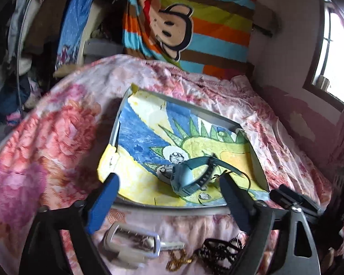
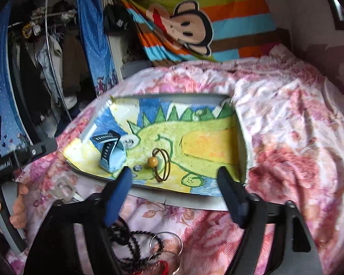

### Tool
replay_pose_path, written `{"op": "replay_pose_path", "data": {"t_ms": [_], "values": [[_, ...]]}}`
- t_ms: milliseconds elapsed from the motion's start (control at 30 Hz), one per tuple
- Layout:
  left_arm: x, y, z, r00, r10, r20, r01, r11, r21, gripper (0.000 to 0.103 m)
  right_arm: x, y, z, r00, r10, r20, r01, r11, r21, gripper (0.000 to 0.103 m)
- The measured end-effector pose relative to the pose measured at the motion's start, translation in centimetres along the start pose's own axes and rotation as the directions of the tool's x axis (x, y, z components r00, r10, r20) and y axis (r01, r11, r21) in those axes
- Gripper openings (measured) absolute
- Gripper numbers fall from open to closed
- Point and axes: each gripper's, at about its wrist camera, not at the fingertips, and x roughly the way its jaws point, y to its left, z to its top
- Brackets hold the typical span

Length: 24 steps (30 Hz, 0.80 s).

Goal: Organize jewelry
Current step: 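Open and withdraw both tools from the tray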

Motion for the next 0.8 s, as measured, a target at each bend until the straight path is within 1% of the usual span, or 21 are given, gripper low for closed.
{"op": "replay_pose_path", "data": {"t_ms": [33,100,133,167,233,333,400,600,800], "values": [[-1.1,-0.3,-0.4,1.000,0.005,0.029,-0.006,1.000,0.013,0.097,-0.9,0.1,-0.1,1.000,0.001,0.016,-0.001,1.000,-0.003,0.078],[-2.5,-0.6,-0.7,0.998,0.003,0.058,-0.005,1.000,0.025,0.099,-2.8,0.4,-0.3,0.998,-0.004,0.056,0.004,1.000,-0.010,0.086],[-3.6,-0.9,-1.0,0.997,0.003,0.075,-0.006,0.999,0.035,0.101,-3.8,0.6,-0.4,0.997,-0.009,0.078,0.010,1.000,-0.012,0.088],[-4.3,-1.0,-1.2,0.996,0.006,0.087,-0.009,0.999,0.043,0.101,-4.7,0.9,-0.4,0.996,-0.008,0.094,0.009,1.000,-0.013,0.092],[-6.2,-1.3,-1.9,0.993,0.012,0.118,-0.020,0.998,0.059,0.102,-6.6,1.5,-0.6,0.991,-0.006,0.131,0.009,1.000,-0.023,0.093],[-8.7,-1.3,-2.9,0.987,0.003,0.160,-0.014,0.998,0.065,0.103,-8.9,2.3,-1.2,0.984,0.001,0.181,0.006,0.999,-0.035,0.101],[-10.4,-1.1,-3.9,0.983,-0.003,0.182,-0.009,0.998,0.067,0.103,-10.3,2.9,-1.8,0.979,0.007,0.203,0.002,0.999,-0.045,0.102],[-14.0,-1.0,-6.1,0.976,0.017,0.216,-0.039,0.994,0.100,0.103,-14.0,4.7,-3.9,0.972,0.007,0.235,0.012,0.997,-0.076,0.102],[-16.6,-0.3,-7.9,0.975,0.032,0.219,-0.057,0.992,0.108,0.103,-17.0,5.4,-5.8,0.970,-0.010,0.243,0.031,0.996,-0.082,0.102]]}}
